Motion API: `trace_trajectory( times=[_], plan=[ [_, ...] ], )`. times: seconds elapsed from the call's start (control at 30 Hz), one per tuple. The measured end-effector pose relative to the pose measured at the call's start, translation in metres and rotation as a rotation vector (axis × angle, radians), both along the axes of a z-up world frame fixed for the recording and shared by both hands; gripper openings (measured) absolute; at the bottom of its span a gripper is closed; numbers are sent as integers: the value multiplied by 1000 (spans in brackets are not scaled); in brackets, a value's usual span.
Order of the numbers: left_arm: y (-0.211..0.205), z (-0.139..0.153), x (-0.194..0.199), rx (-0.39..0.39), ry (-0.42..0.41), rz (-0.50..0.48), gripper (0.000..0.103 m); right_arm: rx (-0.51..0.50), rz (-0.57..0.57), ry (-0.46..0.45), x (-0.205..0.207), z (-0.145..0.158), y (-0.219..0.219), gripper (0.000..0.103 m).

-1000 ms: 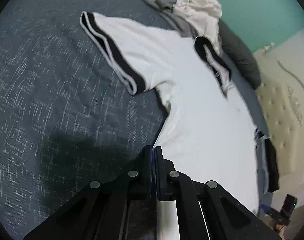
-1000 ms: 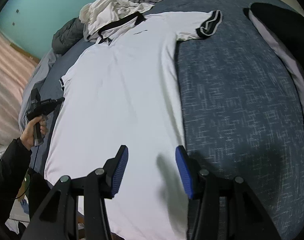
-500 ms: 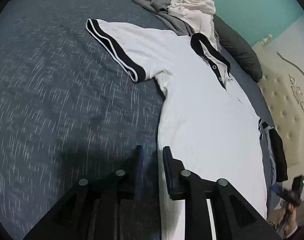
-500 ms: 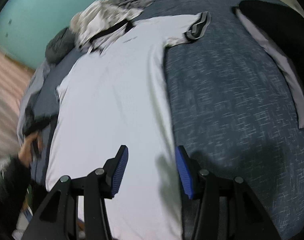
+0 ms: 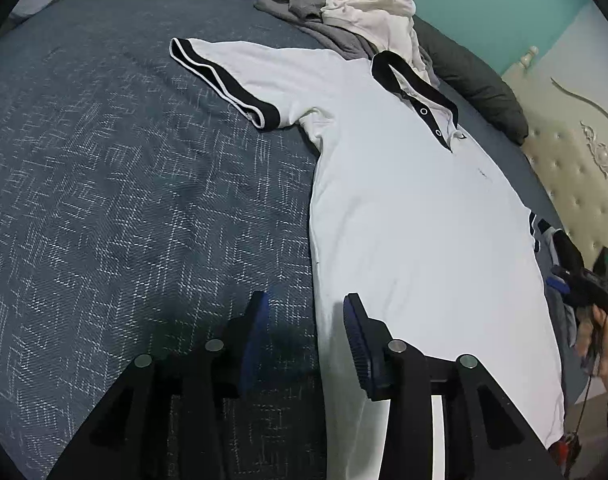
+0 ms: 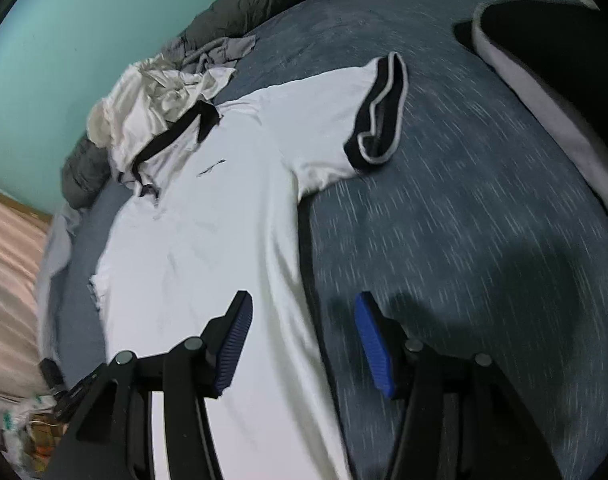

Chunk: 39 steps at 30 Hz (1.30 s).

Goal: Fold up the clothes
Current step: 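Open both grippers, release the hem and move toward the sleeves, then grasp the black-trimmed sleeve cuff with the right gripper and lift it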

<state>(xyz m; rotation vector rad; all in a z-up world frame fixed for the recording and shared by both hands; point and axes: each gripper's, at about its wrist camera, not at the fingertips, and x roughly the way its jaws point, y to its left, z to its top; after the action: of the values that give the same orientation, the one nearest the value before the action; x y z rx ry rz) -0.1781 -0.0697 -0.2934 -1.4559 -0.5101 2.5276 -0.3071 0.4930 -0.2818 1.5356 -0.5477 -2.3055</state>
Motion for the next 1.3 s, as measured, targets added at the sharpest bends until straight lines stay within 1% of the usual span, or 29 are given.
trace_trajectory(
  times=[0.03, 0.1, 0.2, 0.27, 0.33, 0.43, 0.57, 0.6, 0.67, 0.73, 0.77, 0.8, 0.83, 0.87, 0.9, 0.97, 1.0, 1.03, 1.07, 1.17, 1.3],
  plan=[
    [0, 0, -1, 0, 2, -1, 44, 7, -3, -3, -6, -4, -3, 42],
    [0, 1, -2, -1, 6, -4, 45, 19, -12, -8, -19, -12, -8, 35],
    [1, 3, -4, 1, 13, -9, 46, 17, -10, -7, -33, -23, -14, 18],
    [3, 3, -5, 8, 15, -14, 47, -4, -5, 1, -39, -27, -18, 15],
    [5, 3, -6, 9, 18, -19, 47, 17, 14, -2, -43, -30, -24, 6],
    [8, 3, -5, 7, 17, -27, 48, 22, -2, 11, -44, -31, -22, 0],
    [11, 4, -4, 5, 17, -39, 48, 58, -68, 27, -43, -29, -8, 0],
    [12, 4, -4, 6, 17, -39, 48, 63, -70, 9, -43, -33, -6, 0],
    [11, 3, -3, 6, 14, -38, 48, 38, -70, 22, -40, -34, -3, 0],
    [11, 2, -3, 7, 10, -37, 48, -39, -71, 58, -37, -30, 0, 1],
    [11, 2, -3, 7, 9, -37, 48, -60, -76, 47, -38, -31, 0, 2],
    [11, 2, -3, 7, 9, -37, 49, -77, -81, 32, -40, -33, 1, 10],
    [12, 2, -3, 6, 9, -38, 49, -94, -87, 17, -41, -34, 1, 29],
    [12, 2, -3, 5, 9, -38, 49, -87, -76, 18, -42, -35, -2, 37],
    [12, 2, -3, 5, 10, -39, 49, -76, -63, 23, -43, -34, -6, 38],
    [12, 2, -3, 5, 9, -39, 49, -73, -46, 28, -44, -35, -11, 37],
    [11, 2, -2, 5, 9, -39, 49, -74, -38, 25, -44, -36, -14, 28],
    [11, 2, -2, 5, 8, -39, 49, -72, -35, 22, -45, -38, -15, 11],
    [11, 2, -2, 4, 8, -39, 49, -70, -33, 18, -45, -39, -17, 6],
    [11, 3, -2, 3, 8, -42, 49, -40, -40, 48, -45, -34, -20, 3],
    [13, 3, -1, 2, 7, -47, 50, 44, -20, 63, -52, -31, -22, 3]
  ],
)
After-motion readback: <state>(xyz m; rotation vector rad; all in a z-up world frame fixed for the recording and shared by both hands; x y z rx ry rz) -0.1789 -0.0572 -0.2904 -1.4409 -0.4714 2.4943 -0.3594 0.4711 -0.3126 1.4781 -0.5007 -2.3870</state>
